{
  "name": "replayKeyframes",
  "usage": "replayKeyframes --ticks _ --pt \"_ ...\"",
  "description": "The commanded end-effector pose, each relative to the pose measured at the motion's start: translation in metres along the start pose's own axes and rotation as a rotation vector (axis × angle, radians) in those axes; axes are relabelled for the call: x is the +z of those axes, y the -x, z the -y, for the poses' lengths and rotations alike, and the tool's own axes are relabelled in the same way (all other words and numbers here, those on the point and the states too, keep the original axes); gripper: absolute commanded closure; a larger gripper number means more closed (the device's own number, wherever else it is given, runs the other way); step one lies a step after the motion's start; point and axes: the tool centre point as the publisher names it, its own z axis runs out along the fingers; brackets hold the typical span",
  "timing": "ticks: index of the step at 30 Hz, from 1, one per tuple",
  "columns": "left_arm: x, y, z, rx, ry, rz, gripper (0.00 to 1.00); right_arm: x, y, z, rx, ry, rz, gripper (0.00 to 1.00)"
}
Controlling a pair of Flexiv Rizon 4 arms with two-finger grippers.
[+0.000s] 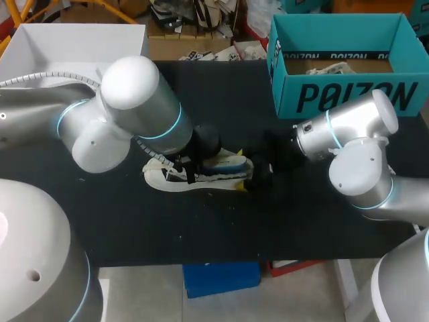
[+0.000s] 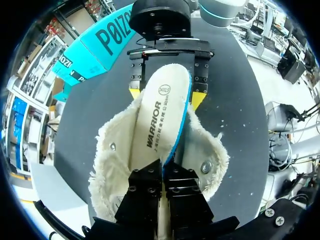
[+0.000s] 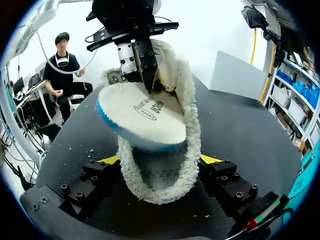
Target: Take the shoe out of the shoebox, open the shoe tongue, remove and reinsert the insole, then place the shoe into the shoebox
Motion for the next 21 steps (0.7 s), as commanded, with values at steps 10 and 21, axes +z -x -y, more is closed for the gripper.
replayKeyframes --ticks 10,21 --pt "0.027 0.001 0.018 0.022 0.013 0.024 1.0 0.002 0.001 0.002 0.001 -0.003 0.0 1.0" --pt "0.019 -0.012 0.019 0.06 0.053 0.189 0.14 0.002 0.001 0.002 0.001 -0.003 0.0 1.0"
